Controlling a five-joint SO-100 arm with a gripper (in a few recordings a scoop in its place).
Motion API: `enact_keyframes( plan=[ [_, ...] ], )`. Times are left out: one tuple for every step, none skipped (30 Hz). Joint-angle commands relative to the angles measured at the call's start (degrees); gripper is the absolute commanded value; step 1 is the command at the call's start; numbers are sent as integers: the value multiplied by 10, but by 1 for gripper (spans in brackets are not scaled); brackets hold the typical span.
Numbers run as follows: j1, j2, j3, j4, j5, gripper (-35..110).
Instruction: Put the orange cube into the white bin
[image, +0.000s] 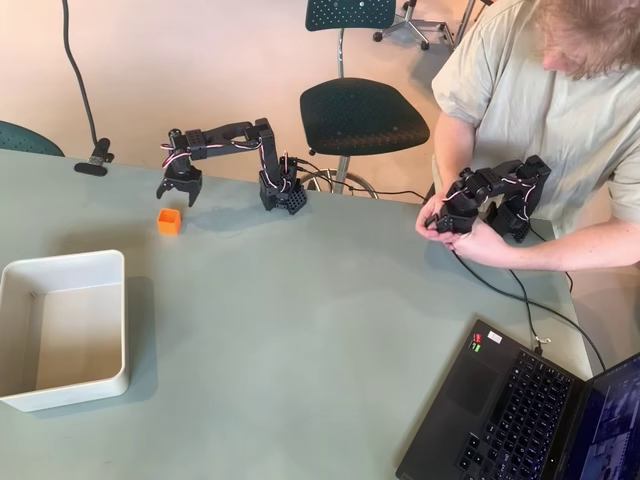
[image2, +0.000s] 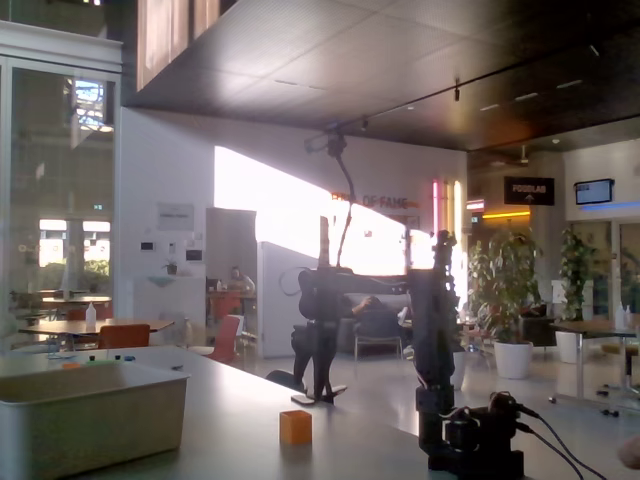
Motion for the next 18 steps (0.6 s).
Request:
enact_keyframes(
  plan=[
    [4,12,-21,0,1,48],
    [3,12,-21,-4,1,48],
    [0,12,-21,-6,0,48],
    [-3,12,-21,-7,0,48],
    [-4,10,-22,-8,0,48],
    [-4,6,-25,-8,0,48],
    [-5,4,-30,-8,-1,49],
    [-6,3,-33,-8,-2,49],
    [-6,3,-35,-8,-2,49],
    [-6,4,-37,-8,-2,51],
    [-6,3,-41,-9,-1,53],
    [-8,2,-44,-8,-1,56],
    [-11,2,-43,-8,-1,60],
    [-15,1,-40,-8,0,63],
    [-16,-1,-38,-8,0,67],
    [-16,-9,-38,-8,0,71],
    [-17,-24,-40,-8,0,74],
    [-18,-41,-45,-4,0,77]
  ],
)
